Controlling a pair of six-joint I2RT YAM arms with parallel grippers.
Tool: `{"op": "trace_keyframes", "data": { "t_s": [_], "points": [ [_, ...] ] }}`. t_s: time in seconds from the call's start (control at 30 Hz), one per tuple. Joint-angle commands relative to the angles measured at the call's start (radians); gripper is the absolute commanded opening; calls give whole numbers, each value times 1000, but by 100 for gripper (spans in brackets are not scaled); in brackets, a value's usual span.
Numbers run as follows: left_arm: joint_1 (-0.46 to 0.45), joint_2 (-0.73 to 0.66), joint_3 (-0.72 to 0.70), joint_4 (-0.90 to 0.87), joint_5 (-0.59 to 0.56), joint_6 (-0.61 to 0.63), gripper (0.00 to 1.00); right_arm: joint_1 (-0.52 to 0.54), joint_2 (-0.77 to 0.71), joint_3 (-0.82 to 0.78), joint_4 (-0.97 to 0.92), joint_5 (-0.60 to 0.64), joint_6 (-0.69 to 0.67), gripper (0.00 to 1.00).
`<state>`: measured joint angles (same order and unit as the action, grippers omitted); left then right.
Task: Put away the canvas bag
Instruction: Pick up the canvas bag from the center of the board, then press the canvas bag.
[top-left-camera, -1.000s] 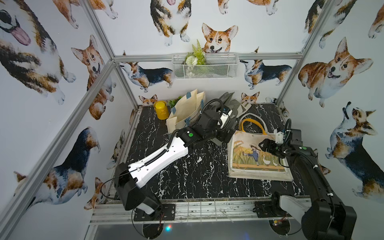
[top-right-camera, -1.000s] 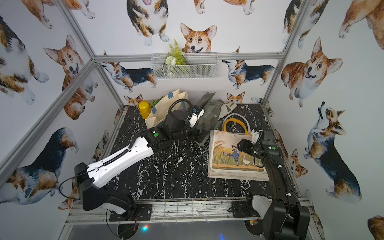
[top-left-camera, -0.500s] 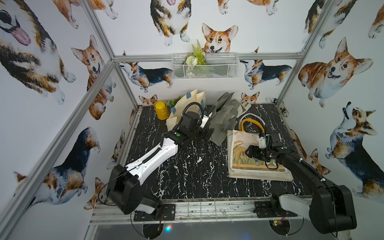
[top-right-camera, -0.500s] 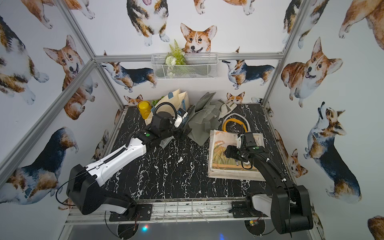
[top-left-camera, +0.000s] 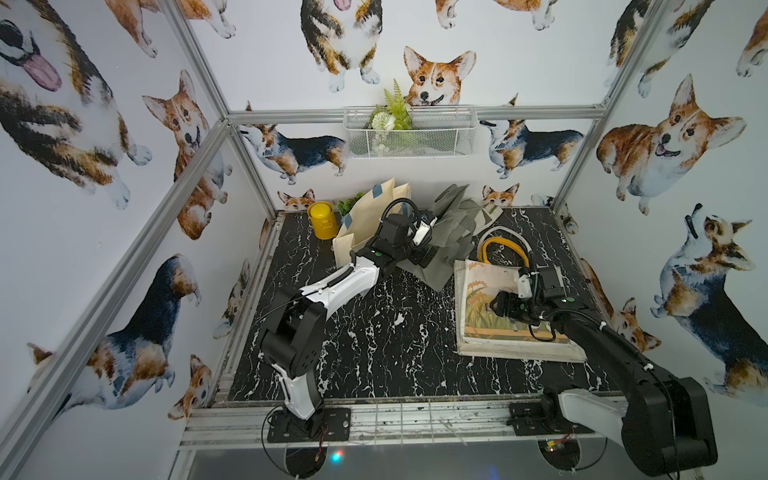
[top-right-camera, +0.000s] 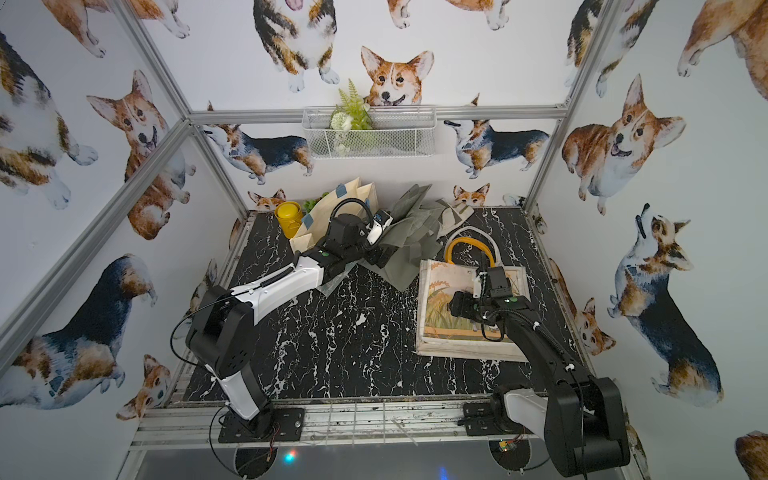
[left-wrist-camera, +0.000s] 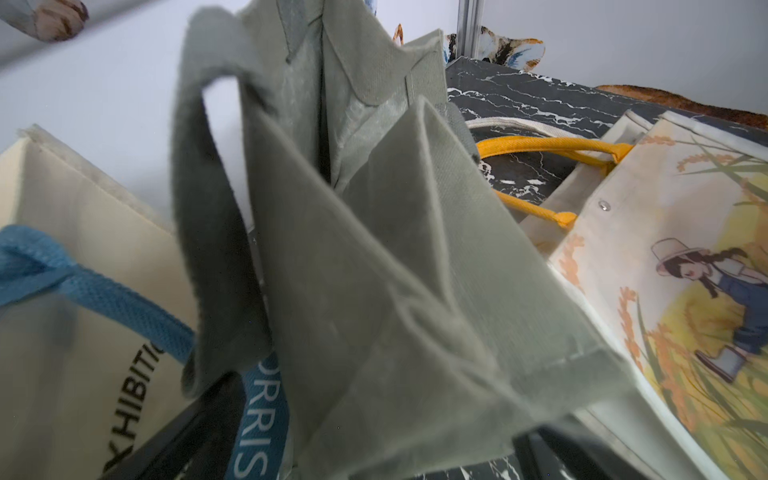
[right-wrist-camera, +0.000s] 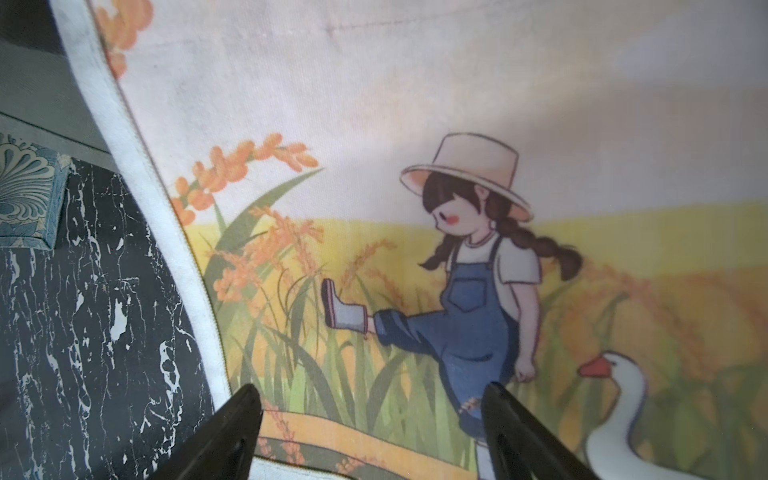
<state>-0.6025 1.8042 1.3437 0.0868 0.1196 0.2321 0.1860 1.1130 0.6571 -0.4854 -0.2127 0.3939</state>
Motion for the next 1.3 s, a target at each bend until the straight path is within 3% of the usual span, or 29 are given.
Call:
{"op": "trace_keyframes", "data": {
  "t_s": [0.0, 0.07, 0.17, 0.3, 0.43, 0.73, 1.03, 1.17, 1.27],
  "points": [
    [1, 29, 15, 128, -48, 7, 100, 3, -33, -6, -21, 20, 23, 85],
    [1, 46, 27, 145, -50, 18, 96, 3, -47, -12, -25, 27, 25, 85],
    [0, 62, 38, 170, -9, 12, 78, 4, -67, -11, -33, 34, 30, 85],
    [0, 69, 40, 206, 54, -53, 34, 3, -98, -11, -39, 38, 26, 85],
    [1, 23, 2, 240, 80, -98, 2, 3, -143, -10, -59, 38, 8, 85],
    [-6, -260, -114, 197, -36, -273, 0, 3, -307, 11, -71, -1, -78, 84],
    [-115, -474, -129, 10, -232, -423, 0, 13, -372, 135, -44, -167, -111, 81],
    [-209, -528, -142, 8, -331, -455, 0, 70, -421, 196, -2, -176, -140, 81],
    [-249, -535, -111, -43, -387, -570, 0, 165, -471, 196, 76, -147, -167, 80]
  ]
}}
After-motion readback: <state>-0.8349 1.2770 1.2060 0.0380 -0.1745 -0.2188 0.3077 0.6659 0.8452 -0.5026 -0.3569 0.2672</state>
